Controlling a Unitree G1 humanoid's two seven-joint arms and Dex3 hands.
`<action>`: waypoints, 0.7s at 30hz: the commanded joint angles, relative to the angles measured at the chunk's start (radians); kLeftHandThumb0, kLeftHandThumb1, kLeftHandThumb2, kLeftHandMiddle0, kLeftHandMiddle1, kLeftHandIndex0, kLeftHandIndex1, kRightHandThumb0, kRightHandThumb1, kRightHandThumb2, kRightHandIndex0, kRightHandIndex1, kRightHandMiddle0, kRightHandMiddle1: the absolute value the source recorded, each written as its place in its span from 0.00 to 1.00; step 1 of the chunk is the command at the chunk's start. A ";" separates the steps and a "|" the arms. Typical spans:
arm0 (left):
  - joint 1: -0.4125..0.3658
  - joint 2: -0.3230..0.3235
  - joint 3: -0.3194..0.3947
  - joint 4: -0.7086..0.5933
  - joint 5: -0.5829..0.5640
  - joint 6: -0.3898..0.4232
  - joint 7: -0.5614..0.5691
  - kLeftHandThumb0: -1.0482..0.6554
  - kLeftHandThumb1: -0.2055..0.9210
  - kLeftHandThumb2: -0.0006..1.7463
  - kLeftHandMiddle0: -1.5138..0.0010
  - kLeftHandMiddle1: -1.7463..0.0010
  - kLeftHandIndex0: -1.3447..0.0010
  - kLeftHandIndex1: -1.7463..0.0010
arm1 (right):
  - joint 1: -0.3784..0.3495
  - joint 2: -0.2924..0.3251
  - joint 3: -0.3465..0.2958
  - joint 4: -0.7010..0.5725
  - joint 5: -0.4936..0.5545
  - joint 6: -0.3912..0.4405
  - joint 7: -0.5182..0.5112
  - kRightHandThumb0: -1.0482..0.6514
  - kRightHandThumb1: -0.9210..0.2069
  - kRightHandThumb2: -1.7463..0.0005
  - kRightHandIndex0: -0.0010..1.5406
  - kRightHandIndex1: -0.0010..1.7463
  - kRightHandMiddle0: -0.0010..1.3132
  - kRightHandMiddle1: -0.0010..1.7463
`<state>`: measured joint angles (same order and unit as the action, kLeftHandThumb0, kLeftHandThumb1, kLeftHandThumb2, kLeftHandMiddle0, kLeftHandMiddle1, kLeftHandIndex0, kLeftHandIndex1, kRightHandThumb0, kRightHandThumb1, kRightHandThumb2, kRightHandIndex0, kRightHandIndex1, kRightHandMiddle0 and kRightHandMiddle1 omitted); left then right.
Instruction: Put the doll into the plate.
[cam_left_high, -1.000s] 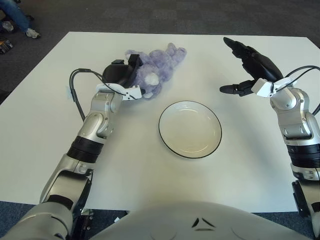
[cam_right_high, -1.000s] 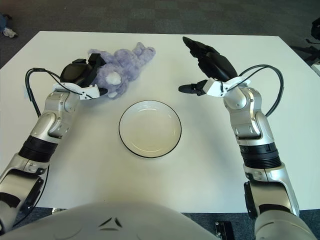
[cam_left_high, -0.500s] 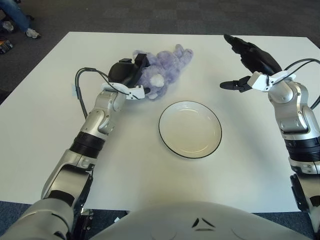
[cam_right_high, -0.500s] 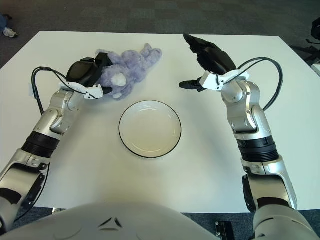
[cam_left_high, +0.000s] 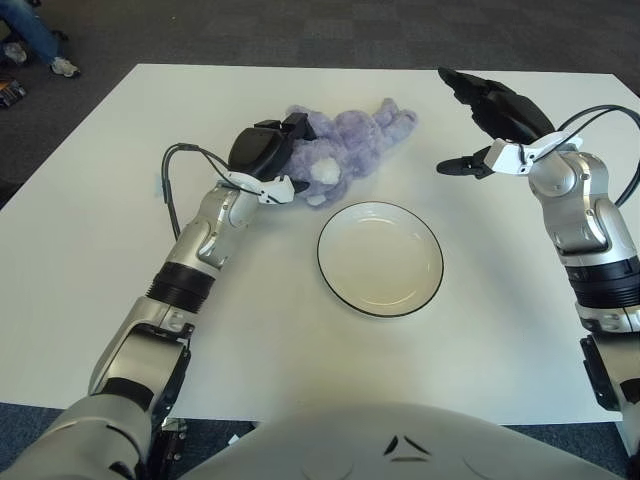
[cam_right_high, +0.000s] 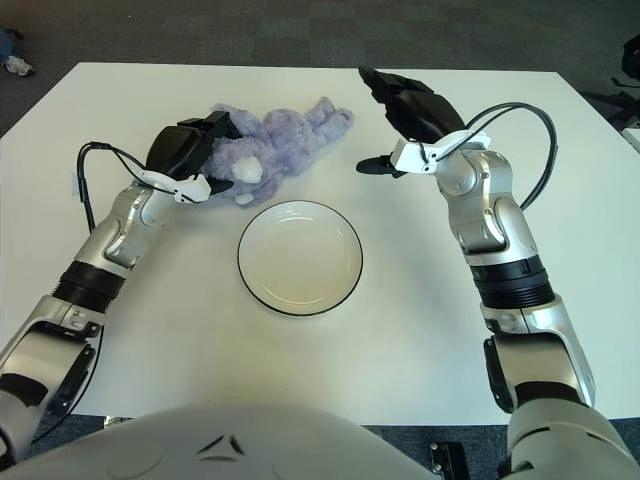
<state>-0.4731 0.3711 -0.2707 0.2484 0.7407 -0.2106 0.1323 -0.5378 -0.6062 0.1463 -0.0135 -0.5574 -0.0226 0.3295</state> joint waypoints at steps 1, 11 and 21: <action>-0.020 -0.002 -0.003 0.013 -0.029 -0.022 -0.010 0.61 0.25 0.88 0.53 0.04 0.47 0.06 | -0.037 -0.009 0.009 0.038 0.002 -0.054 -0.016 0.11 0.42 0.59 0.05 0.01 0.00 0.00; -0.021 -0.009 -0.012 0.005 -0.056 -0.040 -0.020 0.61 0.22 0.89 0.51 0.05 0.45 0.06 | -0.072 -0.007 0.021 0.135 0.014 -0.150 -0.016 0.14 0.39 0.61 0.18 0.27 0.00 0.09; -0.031 -0.026 -0.030 0.024 -0.050 -0.069 0.005 0.61 0.20 0.91 0.50 0.04 0.44 0.06 | -0.154 0.030 0.055 0.300 0.051 -0.258 -0.018 0.17 0.42 0.59 0.29 0.97 0.00 0.19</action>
<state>-0.4819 0.3526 -0.2863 0.2538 0.6852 -0.2669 0.1245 -0.6483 -0.5908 0.1922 0.2349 -0.5280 -0.2440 0.3183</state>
